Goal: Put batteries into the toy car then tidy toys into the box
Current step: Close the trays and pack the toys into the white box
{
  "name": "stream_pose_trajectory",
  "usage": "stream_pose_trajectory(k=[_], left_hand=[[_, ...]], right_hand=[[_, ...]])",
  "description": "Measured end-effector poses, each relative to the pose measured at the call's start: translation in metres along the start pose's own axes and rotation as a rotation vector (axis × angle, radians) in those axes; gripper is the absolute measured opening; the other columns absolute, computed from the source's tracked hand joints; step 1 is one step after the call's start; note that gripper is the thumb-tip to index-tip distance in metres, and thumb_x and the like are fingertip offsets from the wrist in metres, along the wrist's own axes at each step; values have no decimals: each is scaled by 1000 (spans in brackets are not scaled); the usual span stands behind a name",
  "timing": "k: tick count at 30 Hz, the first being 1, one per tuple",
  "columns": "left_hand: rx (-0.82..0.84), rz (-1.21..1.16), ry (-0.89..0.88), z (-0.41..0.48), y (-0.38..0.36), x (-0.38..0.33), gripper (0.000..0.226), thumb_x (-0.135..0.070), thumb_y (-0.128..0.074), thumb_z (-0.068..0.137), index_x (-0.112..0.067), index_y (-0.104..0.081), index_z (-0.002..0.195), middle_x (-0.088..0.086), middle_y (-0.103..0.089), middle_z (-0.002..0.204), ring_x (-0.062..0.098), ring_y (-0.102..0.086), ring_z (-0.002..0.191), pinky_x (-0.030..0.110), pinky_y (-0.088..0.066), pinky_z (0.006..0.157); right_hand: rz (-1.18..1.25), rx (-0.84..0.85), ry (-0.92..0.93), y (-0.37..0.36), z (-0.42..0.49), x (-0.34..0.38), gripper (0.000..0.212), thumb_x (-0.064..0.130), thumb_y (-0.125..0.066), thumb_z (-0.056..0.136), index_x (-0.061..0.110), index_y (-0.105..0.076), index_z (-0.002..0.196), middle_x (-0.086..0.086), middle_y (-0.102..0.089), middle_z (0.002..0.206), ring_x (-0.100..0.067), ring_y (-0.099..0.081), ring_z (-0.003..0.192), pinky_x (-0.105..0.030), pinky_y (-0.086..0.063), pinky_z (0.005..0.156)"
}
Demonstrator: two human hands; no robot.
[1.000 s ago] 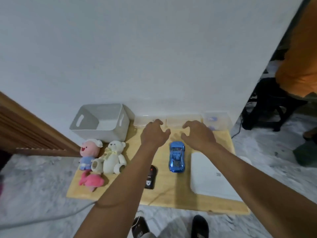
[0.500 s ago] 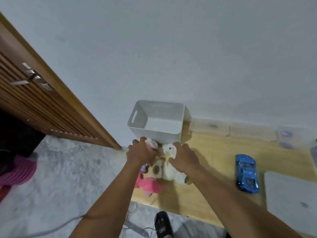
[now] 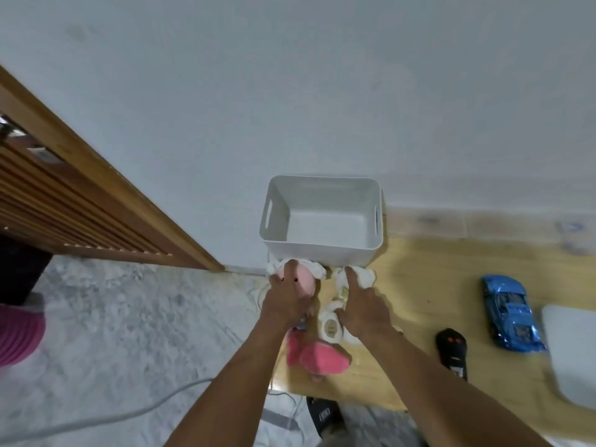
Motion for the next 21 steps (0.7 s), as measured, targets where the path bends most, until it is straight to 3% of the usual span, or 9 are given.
stream_pose_trajectory(k=[4,11,21], left_hand=[[-13,15,-39,7,-1,7,69,-26,-64,94,-28,-25,150,20,-38,135,46,-61,107,45,-52,89],[-33,12,-104,10,3,14,67,-27,-68,91,-28,-28,145,18,-44,126,41,-60,101,38,-47,78],[-178,-20,-223,-22,34,15,73,-40,-68,83,-38,-26,142,12,-47,119,41,-62,95,50,-59,82]], right_hand=[[-29,-29,-13,-7,4,1,88,30,-67,89,40,-11,156,-20,-49,135,-41,-56,117,-43,-46,95],[-27,-24,20,2,2,2,87,27,-69,89,37,-16,156,-20,-51,133,-39,-55,118,-39,-47,95],[-63,-139,200,24,-29,30,86,32,-71,81,40,-21,151,-13,-59,130,-37,-60,114,-40,-53,90]])
Point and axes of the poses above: each hand's wrist, its own z-axis towards the middle knuckle, its own y-axis out of the back of the hand, x = y × z, the point moved 3 cm from there along z, towards the middle knuckle
